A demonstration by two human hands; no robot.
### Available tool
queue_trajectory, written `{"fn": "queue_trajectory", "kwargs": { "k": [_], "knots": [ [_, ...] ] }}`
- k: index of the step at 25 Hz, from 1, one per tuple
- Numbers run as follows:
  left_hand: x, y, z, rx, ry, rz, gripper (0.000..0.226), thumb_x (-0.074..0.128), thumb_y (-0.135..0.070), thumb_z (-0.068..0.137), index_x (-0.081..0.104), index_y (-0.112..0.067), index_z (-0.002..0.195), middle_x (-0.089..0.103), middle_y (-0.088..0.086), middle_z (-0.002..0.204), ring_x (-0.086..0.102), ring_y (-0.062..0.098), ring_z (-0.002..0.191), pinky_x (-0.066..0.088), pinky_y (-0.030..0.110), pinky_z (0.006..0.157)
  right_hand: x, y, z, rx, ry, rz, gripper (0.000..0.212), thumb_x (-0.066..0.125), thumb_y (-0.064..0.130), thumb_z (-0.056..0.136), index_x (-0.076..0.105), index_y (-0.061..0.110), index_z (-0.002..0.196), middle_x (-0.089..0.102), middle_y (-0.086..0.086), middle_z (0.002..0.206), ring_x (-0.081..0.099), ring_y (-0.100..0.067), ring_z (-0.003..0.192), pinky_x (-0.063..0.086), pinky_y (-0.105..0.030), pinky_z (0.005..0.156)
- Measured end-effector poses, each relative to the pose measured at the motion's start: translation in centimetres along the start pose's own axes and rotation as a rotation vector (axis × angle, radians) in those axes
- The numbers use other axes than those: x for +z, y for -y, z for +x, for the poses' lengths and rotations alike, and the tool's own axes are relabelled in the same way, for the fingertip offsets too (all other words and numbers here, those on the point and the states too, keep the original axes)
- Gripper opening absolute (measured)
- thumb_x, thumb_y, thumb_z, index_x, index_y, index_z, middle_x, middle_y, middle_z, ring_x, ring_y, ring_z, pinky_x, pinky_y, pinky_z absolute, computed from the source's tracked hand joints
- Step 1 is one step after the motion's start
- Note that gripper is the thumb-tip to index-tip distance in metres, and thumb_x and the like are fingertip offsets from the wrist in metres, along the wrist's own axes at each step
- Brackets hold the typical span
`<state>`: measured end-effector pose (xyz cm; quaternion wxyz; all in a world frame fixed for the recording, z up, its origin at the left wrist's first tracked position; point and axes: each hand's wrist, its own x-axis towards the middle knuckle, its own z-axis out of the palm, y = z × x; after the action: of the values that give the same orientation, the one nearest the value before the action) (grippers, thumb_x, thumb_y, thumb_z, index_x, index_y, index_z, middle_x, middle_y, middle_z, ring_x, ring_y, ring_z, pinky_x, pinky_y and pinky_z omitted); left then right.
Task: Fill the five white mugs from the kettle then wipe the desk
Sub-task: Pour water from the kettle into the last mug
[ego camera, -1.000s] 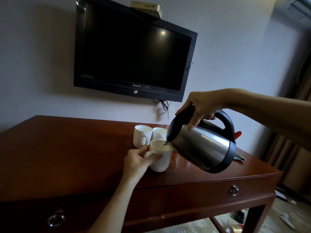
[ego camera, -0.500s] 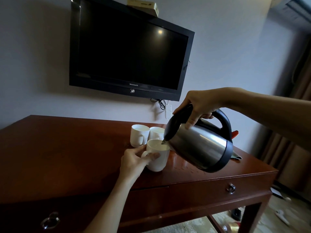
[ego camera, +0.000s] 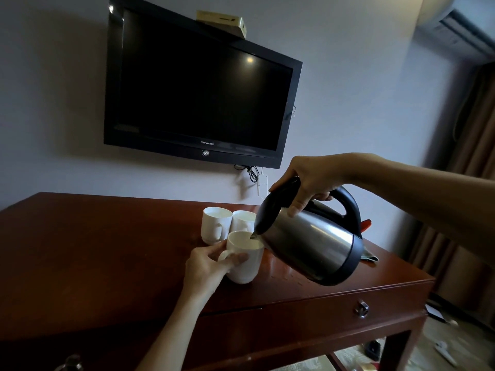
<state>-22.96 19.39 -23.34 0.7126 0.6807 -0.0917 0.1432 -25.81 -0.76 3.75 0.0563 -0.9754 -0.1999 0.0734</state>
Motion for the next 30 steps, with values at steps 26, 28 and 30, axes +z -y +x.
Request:
{"fn": "queue_trajectory", "kwargs": {
  "k": [26,28,30],
  "knots": [
    [-0.08,-0.08,0.04,-0.021,-0.009,0.013,0.097,0.086,-0.077,0.035,0.079,-0.025,0.117,0.080,-0.005,0.088,0.076,0.013,0.085,0.064,0.041,0.080,0.30,0.06,-0.64,-0.012,-0.013,-0.001,0.067,0.088,0.019,0.078,0.063,0.019,0.140,0.060,-0.021,0.066,0.042,-0.016,0.038,0.043,-0.021,0.041],
    [-0.06,-0.18,-0.05,-0.025,-0.014,0.008,0.097,0.086,-0.076,0.035,0.079,-0.024,0.117,0.080,-0.004,0.088,0.076,0.013,0.085,0.064,0.041,0.079,0.21,0.04,-0.59,-0.011,-0.006,-0.009,0.068,0.088,0.021,0.078,0.063,0.020,0.141,0.059,-0.024,0.067,0.042,-0.017,0.040,0.043,-0.021,0.041],
    [-0.01,-0.16,-0.06,-0.025,-0.016,0.003,0.097,0.087,-0.076,0.034,0.079,-0.025,0.116,0.080,-0.005,0.089,0.076,0.015,0.087,0.064,0.042,0.079,0.13,0.24,-0.48,-0.014,0.002,-0.023,0.070,0.089,0.022,0.077,0.062,0.020,0.141,0.061,-0.032,0.071,0.043,-0.019,0.043,0.043,-0.021,0.042]
  ]
}}
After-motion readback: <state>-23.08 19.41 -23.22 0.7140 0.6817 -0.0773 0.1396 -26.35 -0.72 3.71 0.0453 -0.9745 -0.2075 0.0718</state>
